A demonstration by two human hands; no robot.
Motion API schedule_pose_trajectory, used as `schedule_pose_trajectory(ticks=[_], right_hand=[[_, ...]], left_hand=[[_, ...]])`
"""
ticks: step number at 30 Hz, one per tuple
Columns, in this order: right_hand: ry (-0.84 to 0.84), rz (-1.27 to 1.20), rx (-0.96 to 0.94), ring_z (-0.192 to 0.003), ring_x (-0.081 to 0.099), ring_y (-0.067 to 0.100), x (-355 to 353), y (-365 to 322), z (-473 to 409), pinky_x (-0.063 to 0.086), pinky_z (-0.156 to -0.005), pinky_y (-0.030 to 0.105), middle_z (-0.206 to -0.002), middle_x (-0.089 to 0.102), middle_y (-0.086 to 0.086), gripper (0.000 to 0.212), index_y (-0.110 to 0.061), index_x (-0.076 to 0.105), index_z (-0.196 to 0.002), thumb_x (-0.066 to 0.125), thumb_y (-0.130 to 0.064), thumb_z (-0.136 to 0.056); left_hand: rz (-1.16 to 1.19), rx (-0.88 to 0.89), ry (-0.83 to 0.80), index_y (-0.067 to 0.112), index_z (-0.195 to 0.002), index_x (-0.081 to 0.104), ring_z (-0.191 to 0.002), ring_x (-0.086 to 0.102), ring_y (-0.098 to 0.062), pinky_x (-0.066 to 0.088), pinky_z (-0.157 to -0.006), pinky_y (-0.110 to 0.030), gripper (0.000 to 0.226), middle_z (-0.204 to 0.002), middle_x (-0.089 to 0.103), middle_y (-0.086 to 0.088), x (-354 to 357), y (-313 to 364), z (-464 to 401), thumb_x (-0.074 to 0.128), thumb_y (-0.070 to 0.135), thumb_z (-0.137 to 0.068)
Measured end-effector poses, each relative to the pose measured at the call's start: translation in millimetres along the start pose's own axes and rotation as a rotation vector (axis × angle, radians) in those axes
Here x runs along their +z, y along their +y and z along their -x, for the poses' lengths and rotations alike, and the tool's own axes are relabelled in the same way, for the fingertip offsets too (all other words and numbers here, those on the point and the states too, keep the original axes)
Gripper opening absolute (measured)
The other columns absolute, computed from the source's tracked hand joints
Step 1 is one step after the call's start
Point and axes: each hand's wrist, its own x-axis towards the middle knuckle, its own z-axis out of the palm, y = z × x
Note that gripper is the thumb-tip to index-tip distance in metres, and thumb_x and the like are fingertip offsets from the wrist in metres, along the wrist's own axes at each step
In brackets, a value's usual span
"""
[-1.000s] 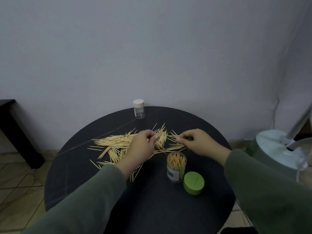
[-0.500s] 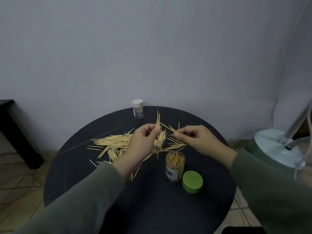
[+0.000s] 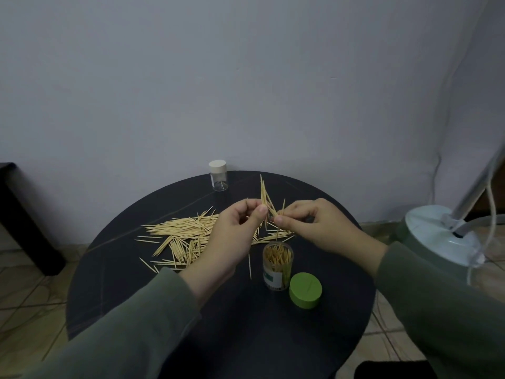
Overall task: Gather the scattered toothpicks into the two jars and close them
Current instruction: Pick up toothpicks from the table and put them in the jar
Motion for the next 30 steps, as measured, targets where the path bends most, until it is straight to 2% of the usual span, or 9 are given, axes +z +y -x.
schedule_pose_trajectory(ticks=[5,8,10,16,20,22,24,27,30], right_hand=[[-0.097,-0.011,0.018,-0.083,0.065,0.001,-3,-5,4,0.053,-0.075,0.02,-0.086,0.072,-0.014,0.008,-0.035,0.074,-0.09,0.067,-0.035,-0.086],[-0.148,0.011,0.07,-0.083,0.066,0.003,-1,0,5,0.053,-0.077,0.026,-0.084,0.073,-0.014,0.01,-0.035,0.075,-0.09,0.069,-0.038,-0.084],[-0.152,0.031,0.096,-0.082,0.067,0.008,1,5,5,0.054,-0.076,0.03,-0.083,0.073,-0.01,0.014,-0.034,0.076,-0.091,0.069,-0.042,-0.082],[-0.12,0.017,0.094,-0.082,0.065,0.001,5,12,7,0.051,-0.073,0.02,-0.085,0.073,-0.01,0.007,-0.034,0.075,-0.088,0.07,-0.036,-0.084],[-0.137,0.022,0.105,-0.083,0.065,-0.003,6,10,7,0.049,-0.07,0.014,-0.084,0.072,-0.013,0.004,-0.038,0.073,-0.085,0.07,-0.035,-0.083],[-0.17,0.043,0.12,-0.086,0.064,-0.002,5,10,7,0.05,-0.074,0.018,-0.088,0.071,-0.013,0.004,-0.039,0.072,-0.084,0.071,-0.037,-0.081],[-0.183,0.08,0.148,-0.091,0.06,0.0,6,12,7,0.05,-0.084,0.029,-0.092,0.066,-0.018,0.007,-0.044,0.071,-0.078,0.072,-0.049,-0.074],[-0.186,0.132,0.18,-0.099,0.055,0.002,7,13,6,0.043,-0.1,0.048,-0.093,0.059,-0.025,0.031,-0.05,0.071,-0.069,0.063,-0.075,-0.052],[-0.213,0.114,0.193,-0.099,0.056,0.004,6,14,6,0.039,-0.103,0.054,-0.093,0.06,-0.022,0.027,-0.054,0.07,-0.07,0.064,-0.073,-0.052]], left_hand=[[-0.024,0.023,-0.048,0.02,-0.097,0.069,-0.059,0.054,0.007,0.04,-0.053,-0.007,0.011,-0.079,0.067,0.009,0,0,3,0.058,0.019,-0.094],[-0.054,-0.007,-0.083,0.022,-0.094,0.069,-0.085,0.065,-0.006,0.05,-0.076,-0.02,0.009,-0.09,0.072,0.0,0,-9,5,0.061,0.019,-0.092],[-0.107,-0.016,-0.11,0.023,-0.094,0.069,-0.094,0.065,-0.015,0.052,-0.085,-0.028,0.008,-0.094,0.072,-0.003,-2,-13,5,0.062,0.02,-0.091],[-0.144,-0.021,-0.196,0.02,-0.085,0.068,-0.078,0.06,-0.009,0.049,-0.072,-0.025,0.007,-0.08,0.065,0.001,-5,-23,4,0.064,0.016,-0.09],[-0.019,-0.097,-0.218,0.017,-0.082,0.069,-0.08,0.061,-0.007,0.047,-0.075,-0.023,0.008,-0.08,0.067,0.003,-5,-29,6,0.065,0.015,-0.089],[0.015,-0.126,-0.248,0.017,-0.082,0.07,-0.085,0.063,-0.014,0.049,-0.081,-0.029,0.004,-0.084,0.068,-0.002,-8,-30,5,0.068,0.016,-0.086],[-0.005,-0.133,-0.279,0.018,-0.081,0.071,-0.088,0.064,-0.017,0.05,-0.084,-0.03,0.003,-0.086,0.069,-0.004,-13,-30,3,0.072,0.02,-0.079],[-0.053,-0.142,-0.316,0.02,-0.082,0.072,-0.085,0.065,-0.017,0.051,-0.079,-0.026,0.014,-0.083,0.07,0.001,-18,-29,0,0.076,0.025,-0.07],[-0.16,-0.072,-0.319,0.03,-0.095,0.074,-0.081,0.057,-0.026,0.05,-0.083,-0.042,0.024,-0.083,0.067,0.009,-21,-28,-4,0.079,0.032,-0.072]])
